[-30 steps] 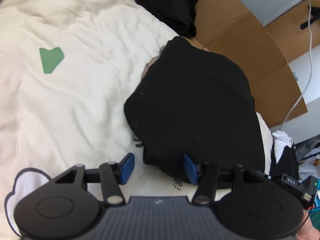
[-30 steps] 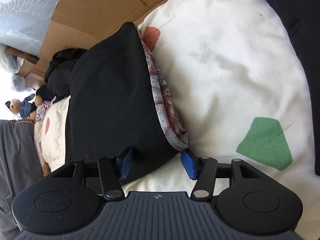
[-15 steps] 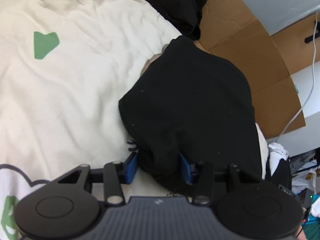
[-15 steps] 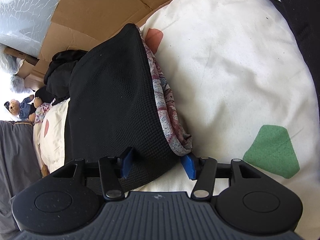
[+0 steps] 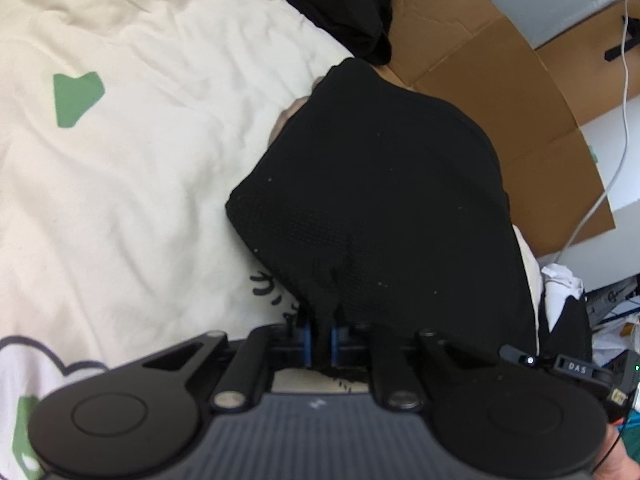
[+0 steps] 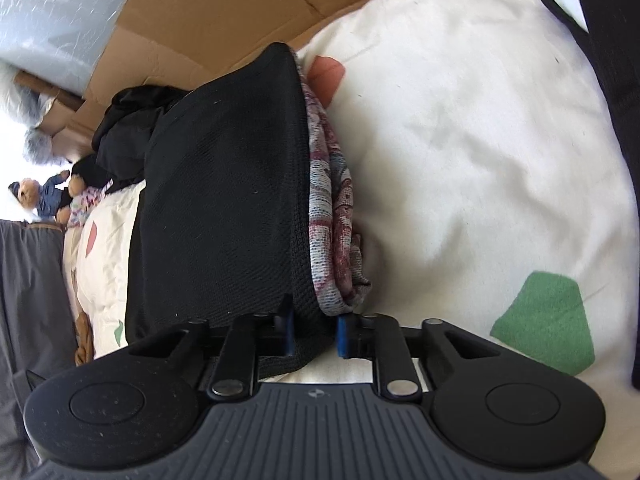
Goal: Fold clothes
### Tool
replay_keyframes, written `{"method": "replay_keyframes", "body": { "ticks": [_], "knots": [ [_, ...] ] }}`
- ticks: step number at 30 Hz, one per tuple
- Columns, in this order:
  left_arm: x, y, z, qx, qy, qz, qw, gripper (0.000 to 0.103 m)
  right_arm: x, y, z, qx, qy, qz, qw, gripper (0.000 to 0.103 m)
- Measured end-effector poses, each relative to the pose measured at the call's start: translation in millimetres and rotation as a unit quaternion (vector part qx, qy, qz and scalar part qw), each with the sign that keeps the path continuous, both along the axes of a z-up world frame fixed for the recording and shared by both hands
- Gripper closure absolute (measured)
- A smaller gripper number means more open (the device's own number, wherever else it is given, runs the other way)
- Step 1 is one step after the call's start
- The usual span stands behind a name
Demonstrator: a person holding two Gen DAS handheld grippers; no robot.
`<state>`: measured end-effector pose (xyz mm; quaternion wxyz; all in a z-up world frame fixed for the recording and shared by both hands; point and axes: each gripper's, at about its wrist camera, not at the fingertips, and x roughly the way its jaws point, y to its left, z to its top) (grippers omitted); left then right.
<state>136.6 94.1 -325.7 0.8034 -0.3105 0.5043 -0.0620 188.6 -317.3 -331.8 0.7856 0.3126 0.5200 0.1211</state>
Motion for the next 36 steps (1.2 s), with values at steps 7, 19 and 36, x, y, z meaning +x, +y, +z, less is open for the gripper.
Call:
{"method": "replay_keyframes", "body": {
  "ticks": [7, 19, 36],
  "knots": [
    [-16.7, -2.2, 13.1, -0.003, 0.006, 0.006, 1.0000, 0.094, -4.3, -1.9, 9.5, -0.015, -0.009, 0.012, 1.000, 0.090],
    [-64.9, -13.8, 22.3, -0.009, 0.029, -0.018, 0.9994, 0.094, -28.3, -18.9, 17.4, -0.020, 0.016, 0.017, 1.000, 0.090],
    [-120.2, -30.9, 26.6, 0.015, 0.074, -0.078, 0.9941, 0.094, -78.8, -32.1, 13.1, -0.030, 0.055, 0.034, 0.997, 0.090]
  ]
}}
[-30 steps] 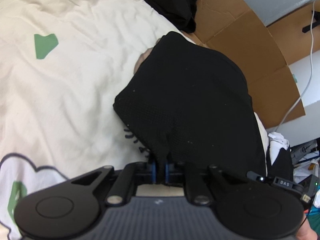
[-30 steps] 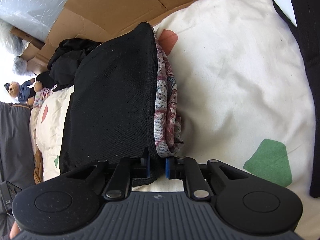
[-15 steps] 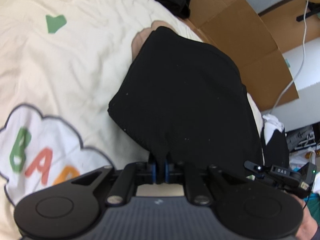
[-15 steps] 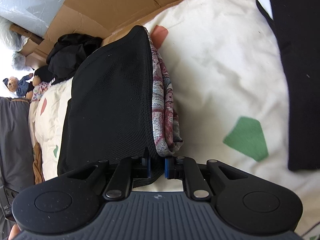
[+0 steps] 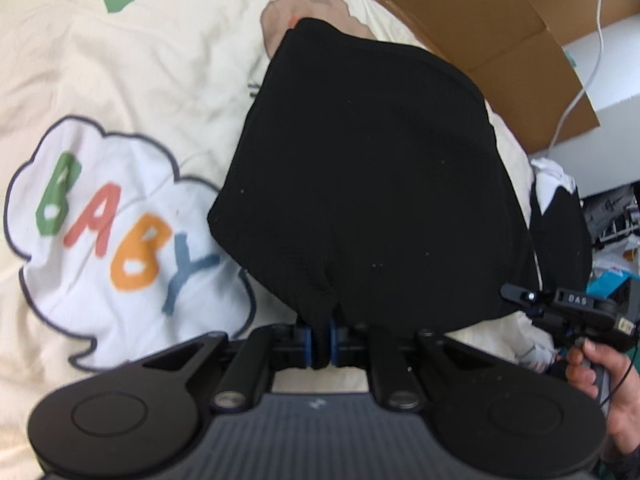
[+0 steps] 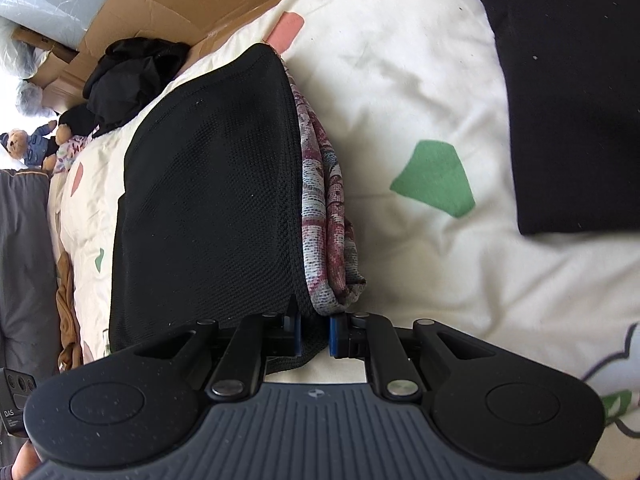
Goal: Fold clothes
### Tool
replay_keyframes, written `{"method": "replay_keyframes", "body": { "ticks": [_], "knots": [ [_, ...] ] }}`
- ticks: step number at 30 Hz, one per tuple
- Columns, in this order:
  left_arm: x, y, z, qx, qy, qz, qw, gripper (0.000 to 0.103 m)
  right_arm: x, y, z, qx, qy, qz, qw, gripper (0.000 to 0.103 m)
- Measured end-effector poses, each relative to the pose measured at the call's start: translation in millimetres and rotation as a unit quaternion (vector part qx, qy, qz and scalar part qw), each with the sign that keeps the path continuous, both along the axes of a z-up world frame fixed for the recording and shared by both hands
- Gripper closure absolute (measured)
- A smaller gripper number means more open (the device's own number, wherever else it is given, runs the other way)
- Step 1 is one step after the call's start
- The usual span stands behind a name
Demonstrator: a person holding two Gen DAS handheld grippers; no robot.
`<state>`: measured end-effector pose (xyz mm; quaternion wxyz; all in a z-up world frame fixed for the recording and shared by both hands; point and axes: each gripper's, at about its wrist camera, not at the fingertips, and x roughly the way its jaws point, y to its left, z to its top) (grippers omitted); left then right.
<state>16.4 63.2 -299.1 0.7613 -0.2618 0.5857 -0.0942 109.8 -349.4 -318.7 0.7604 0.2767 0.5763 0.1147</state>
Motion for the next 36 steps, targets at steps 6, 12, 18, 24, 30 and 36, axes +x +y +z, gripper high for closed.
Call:
{"method": "replay_keyframes", "body": {
  "ticks": [6, 12, 18, 24, 30, 36],
  "knots": [
    [0.0, -4.1, -1.3, -0.006, 0.007, -0.001, 1.0000, 0.094, 5.3, -4.0, -1.5, -0.006, 0.000, 0.002, 1.000, 0.090],
    [-4.5, -0.2, 1.8, -0.006, 0.025, -0.015, 0.9996, 0.092, 10.3, -10.9, -3.5, -0.009, -0.003, 0.002, 1.000, 0.091],
    [-11.7, 15.5, 16.3, 0.028, 0.041, -0.031, 0.9983, 0.094, 20.6, -16.9, -2.3, -0.022, -0.007, 0.005, 1.000, 0.091],
    [20.7, 25.3, 58.2, 0.088, 0.002, -0.079, 0.9930, 0.081, 34.6, -26.2, -1.0, -0.033, -0.015, 0.002, 0.999, 0.091],
    [112.9, -3.6, 91.8, 0.135, -0.072, -0.130, 0.9796, 0.039, 45.0, -35.5, -0.1, -0.029, -0.017, 0.005, 0.999, 0.090],
    [184.9, -86.3, 84.7, 0.130, -0.100, -0.173, 0.9711, 0.038, 61.0, -42.3, -1.0, -0.028, -0.014, 0.025, 0.999, 0.090]
  ]
}}
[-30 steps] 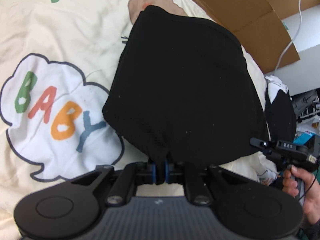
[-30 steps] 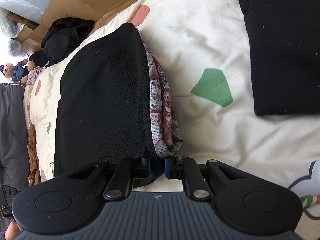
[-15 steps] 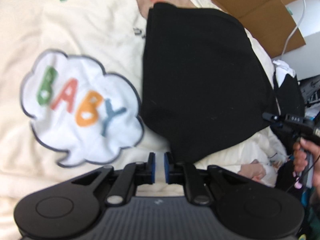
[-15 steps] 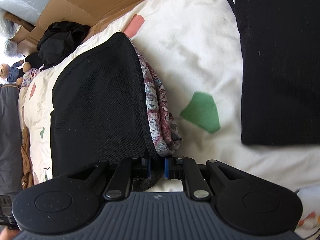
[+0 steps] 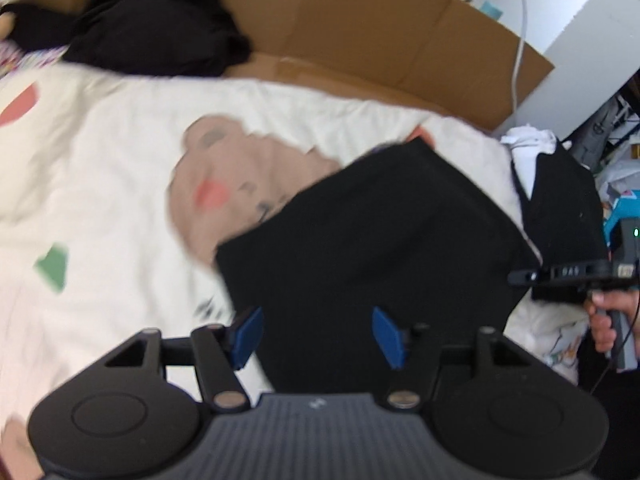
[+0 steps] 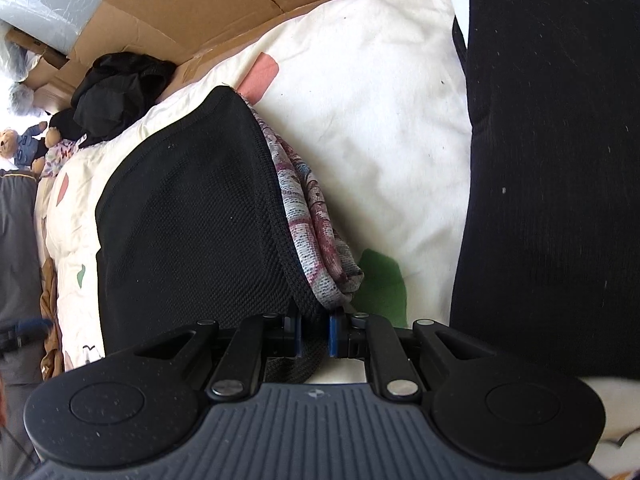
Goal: Fold clothes
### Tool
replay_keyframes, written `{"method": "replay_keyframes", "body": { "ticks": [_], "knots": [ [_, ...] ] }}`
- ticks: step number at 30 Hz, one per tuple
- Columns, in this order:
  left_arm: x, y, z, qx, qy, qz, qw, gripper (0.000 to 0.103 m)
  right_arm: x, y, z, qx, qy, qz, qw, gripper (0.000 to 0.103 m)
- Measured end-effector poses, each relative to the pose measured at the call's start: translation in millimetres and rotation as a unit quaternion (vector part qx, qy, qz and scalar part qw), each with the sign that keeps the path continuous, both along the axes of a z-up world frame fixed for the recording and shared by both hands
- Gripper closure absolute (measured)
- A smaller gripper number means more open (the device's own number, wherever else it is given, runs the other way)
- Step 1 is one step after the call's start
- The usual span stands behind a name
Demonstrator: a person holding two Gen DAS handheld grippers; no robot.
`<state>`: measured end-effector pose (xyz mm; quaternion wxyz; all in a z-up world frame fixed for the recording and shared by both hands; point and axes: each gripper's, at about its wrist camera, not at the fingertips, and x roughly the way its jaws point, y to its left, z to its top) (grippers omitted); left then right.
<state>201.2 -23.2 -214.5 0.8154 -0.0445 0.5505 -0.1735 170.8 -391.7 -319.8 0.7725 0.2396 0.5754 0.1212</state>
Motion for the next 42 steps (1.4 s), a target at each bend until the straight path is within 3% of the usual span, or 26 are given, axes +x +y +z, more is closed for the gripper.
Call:
{"method": "replay_keyframes", "body": {
  "ticks": [7, 12, 15, 24, 34, 37, 40, 42],
  "knots": [
    [31.3, -51.1, -20.4, 0.019, -0.021, -0.037, 0.9989, 0.030, 14.8, -9.5, 1.3, -0.001, 0.001, 0.017, 1.000, 0.090],
    [58.5, -71.0, -32.2, -0.004, -0.025, -0.067, 0.9974, 0.029, 23.5, -13.4, 1.9, -0.004, 0.003, 0.029, 1.000, 0.090],
    [71.7, -82.7, -35.2, -0.009, -0.035, -0.093, 0.9951, 0.022, 29.9, -15.9, 1.1, -0.009, 0.005, 0.033, 0.999, 0.090],
    [122.0, -103.1, -61.8, -0.048, 0.006, -0.110, 0.9927, 0.018, 50.9, -21.8, -0.6, -0.028, 0.005, 0.048, 0.998, 0.090],
    [119.9, -95.8, -108.6, -0.068, 0.048, -0.111, 0.9903, 0.018, 65.2, -20.0, 1.0, -0.050, -0.007, 0.051, 0.997, 0.089],
    [121.2, -88.6, -122.2, -0.090, 0.058, -0.096, 0.9896, 0.018, 59.8, -22.1, 0.4, -0.040, -0.014, 0.035, 0.998, 0.086],
    [122.1, -85.0, -125.1, -0.099, 0.060, -0.091, 0.9890, 0.018, 53.1, -30.8, -3.6, -0.020, -0.014, -0.003, 1.000, 0.069],
    [124.2, -86.4, -126.6, -0.100, 0.060, -0.095, 0.9887, 0.018, 49.7, -33.6, -3.8, -0.015, -0.020, -0.018, 1.000, 0.068]
  ]
}}
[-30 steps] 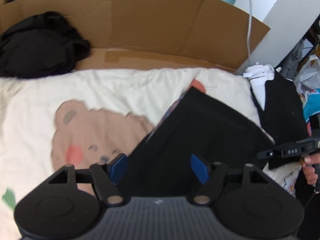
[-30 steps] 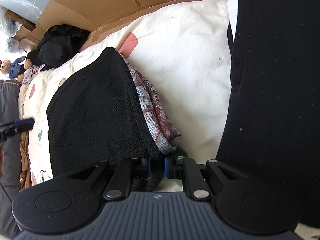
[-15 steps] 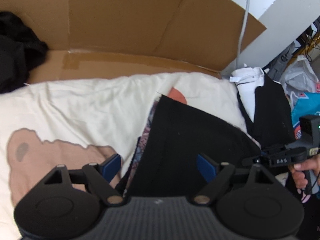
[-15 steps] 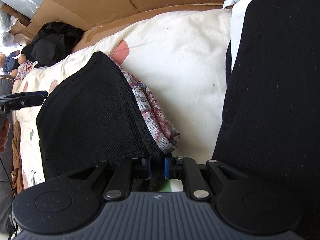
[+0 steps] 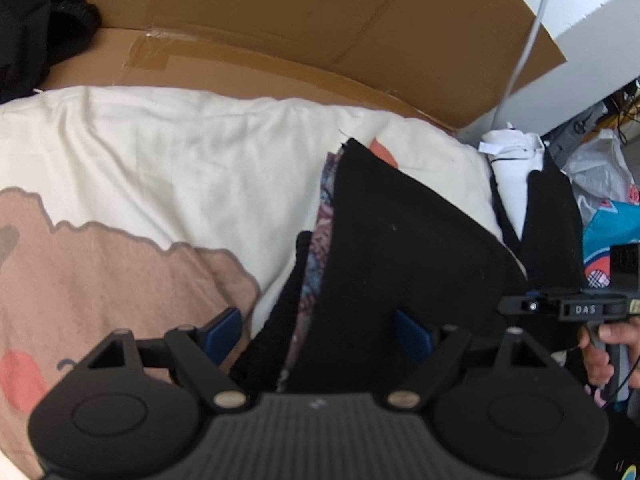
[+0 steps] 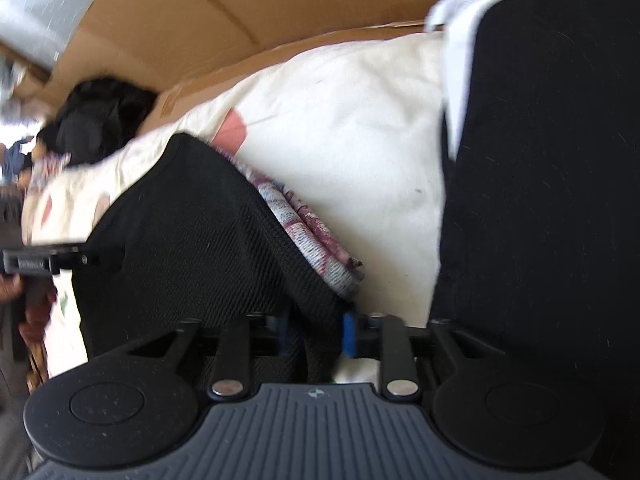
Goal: Fold clothes
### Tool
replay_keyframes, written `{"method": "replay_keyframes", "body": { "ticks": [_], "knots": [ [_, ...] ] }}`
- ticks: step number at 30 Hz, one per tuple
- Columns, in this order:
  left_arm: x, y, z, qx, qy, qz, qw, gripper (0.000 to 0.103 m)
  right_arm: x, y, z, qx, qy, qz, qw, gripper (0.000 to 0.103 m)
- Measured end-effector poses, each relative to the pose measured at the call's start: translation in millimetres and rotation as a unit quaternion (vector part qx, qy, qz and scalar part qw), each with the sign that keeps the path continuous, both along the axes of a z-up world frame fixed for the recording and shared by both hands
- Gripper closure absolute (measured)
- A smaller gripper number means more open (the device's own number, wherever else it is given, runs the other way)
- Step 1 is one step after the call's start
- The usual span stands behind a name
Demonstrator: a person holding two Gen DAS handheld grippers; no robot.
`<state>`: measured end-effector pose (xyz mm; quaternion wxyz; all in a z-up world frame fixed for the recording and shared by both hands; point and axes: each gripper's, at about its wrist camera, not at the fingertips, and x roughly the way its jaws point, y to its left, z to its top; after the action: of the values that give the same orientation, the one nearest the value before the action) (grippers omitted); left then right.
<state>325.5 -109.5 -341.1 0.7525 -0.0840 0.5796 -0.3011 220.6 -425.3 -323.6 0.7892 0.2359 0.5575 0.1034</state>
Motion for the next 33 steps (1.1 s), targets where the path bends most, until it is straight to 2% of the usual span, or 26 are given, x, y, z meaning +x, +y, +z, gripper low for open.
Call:
{"method": "replay_keyframes", "body": {
  "ticks": [5, 10, 17, 19, 22, 33],
  "knots": [
    [-1.2, 0.5, -0.2, -0.005, -0.007, -0.005, 1.0000, 0.018, -15.3, -5.2, 2.7, 0.015, -0.025, -0.052, 0.998, 0.065],
    [0.2, -3.4, 1.4, 0.003, -0.015, -0.016, 0.9998, 0.020, -27.9, -6.4, 3.3, 0.020, -0.030, -0.089, 0.995, 0.063],
    [2.0, -12.2, 1.7, 0.017, -0.026, -0.032, 0.9990, 0.024, -47.7, 3.0, -3.7, 0.013, 0.002, -0.129, 0.992, 0.061],
    [1.4, -13.9, 1.8, 0.019, -0.031, -0.037, 0.9986, 0.028, -53.3, 4.5, -7.5, 0.019, 0.011, -0.145, 0.989, 0.060],
    [2.9, -15.9, 0.4, 0.018, -0.027, -0.040, 0.9987, 0.029, -53.1, 2.3, -9.9, 0.029, 0.006, -0.159, 0.987, 0.060],
    [11.2, -26.4, -5.8, 0.036, -0.008, -0.046, 0.9983, 0.029, -48.9, 8.7, -13.1, 0.024, -0.024, -0.152, 0.988, 0.060]
  ]
}}
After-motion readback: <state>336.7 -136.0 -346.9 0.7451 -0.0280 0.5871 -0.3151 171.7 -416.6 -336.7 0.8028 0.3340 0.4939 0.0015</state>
